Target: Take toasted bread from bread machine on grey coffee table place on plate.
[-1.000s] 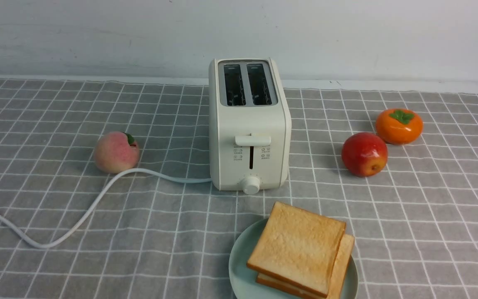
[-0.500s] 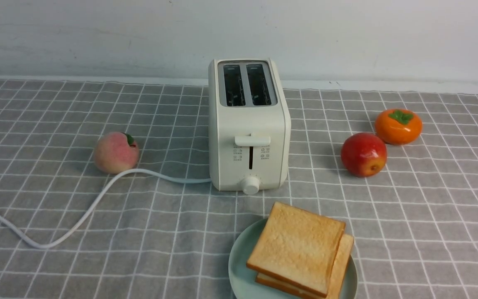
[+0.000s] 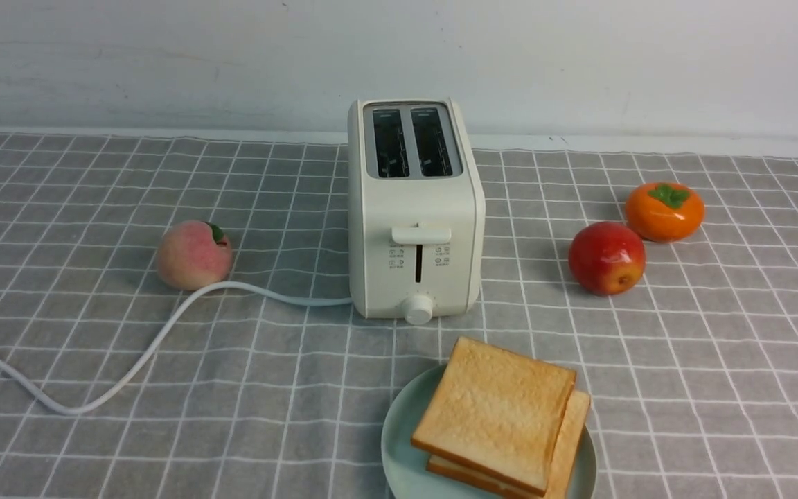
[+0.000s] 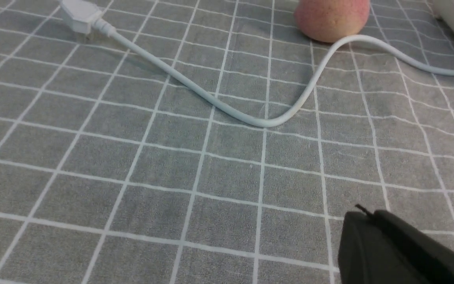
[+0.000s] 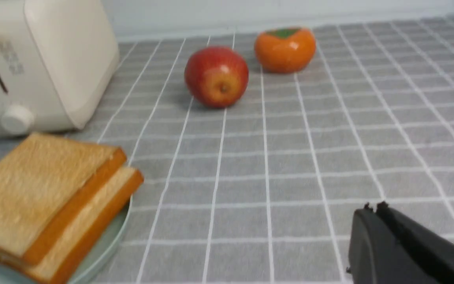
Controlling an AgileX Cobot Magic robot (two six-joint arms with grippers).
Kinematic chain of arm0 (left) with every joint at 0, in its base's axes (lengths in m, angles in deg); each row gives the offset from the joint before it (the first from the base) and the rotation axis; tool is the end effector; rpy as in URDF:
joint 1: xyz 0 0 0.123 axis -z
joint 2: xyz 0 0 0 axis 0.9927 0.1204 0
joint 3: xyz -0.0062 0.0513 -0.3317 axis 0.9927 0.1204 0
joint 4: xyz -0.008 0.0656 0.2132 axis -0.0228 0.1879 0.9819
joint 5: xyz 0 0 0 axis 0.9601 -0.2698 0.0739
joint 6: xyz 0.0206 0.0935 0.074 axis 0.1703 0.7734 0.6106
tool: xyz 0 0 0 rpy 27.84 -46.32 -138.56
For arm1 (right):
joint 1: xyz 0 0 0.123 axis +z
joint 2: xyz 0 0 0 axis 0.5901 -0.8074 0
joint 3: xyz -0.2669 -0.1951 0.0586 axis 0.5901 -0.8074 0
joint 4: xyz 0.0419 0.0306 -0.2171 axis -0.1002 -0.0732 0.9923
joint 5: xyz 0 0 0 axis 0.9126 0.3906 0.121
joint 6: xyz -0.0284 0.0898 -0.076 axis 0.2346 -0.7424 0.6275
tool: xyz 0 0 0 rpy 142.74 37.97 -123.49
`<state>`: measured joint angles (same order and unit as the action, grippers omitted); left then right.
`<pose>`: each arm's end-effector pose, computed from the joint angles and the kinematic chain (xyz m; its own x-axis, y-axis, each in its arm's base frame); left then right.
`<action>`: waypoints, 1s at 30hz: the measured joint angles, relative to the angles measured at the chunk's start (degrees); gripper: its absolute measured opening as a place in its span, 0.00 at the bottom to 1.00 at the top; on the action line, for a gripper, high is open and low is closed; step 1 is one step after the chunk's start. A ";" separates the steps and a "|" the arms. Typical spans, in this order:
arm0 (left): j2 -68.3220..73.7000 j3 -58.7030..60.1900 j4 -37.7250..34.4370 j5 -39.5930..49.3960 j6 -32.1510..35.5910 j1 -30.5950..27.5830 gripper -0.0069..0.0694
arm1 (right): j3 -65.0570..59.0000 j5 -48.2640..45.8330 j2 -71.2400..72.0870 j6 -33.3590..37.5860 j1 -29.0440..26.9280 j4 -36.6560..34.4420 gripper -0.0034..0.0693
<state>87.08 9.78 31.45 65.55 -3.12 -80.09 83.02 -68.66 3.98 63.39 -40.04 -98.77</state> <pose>0.0001 0.0071 0.1582 -0.3162 -0.2257 -0.9215 -0.0820 0.9742 -0.2104 0.0031 0.0147 0.1697 -0.2453 0.0839 -0.9658 -0.0356 0.9948 0.0955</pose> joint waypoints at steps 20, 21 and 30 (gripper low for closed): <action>0.00 0.00 -1.64 -0.25 -0.01 -0.11 0.09 | 0.56 -3.31 0.05 -5.37 0.00 -0.98 0.04; 0.00 0.00 -1.64 -0.25 -0.01 -0.11 0.09 | 0.32 -2.36 0.05 -5.37 0.00 -0.81 0.04; 0.00 0.00 -1.64 -0.31 -0.01 -0.11 0.10 | 0.16 -0.61 0.05 -5.42 1.69 5.80 0.04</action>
<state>87.08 9.78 29.81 65.25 -3.13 -80.20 83.17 -69.28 4.03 57.97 -38.36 -92.97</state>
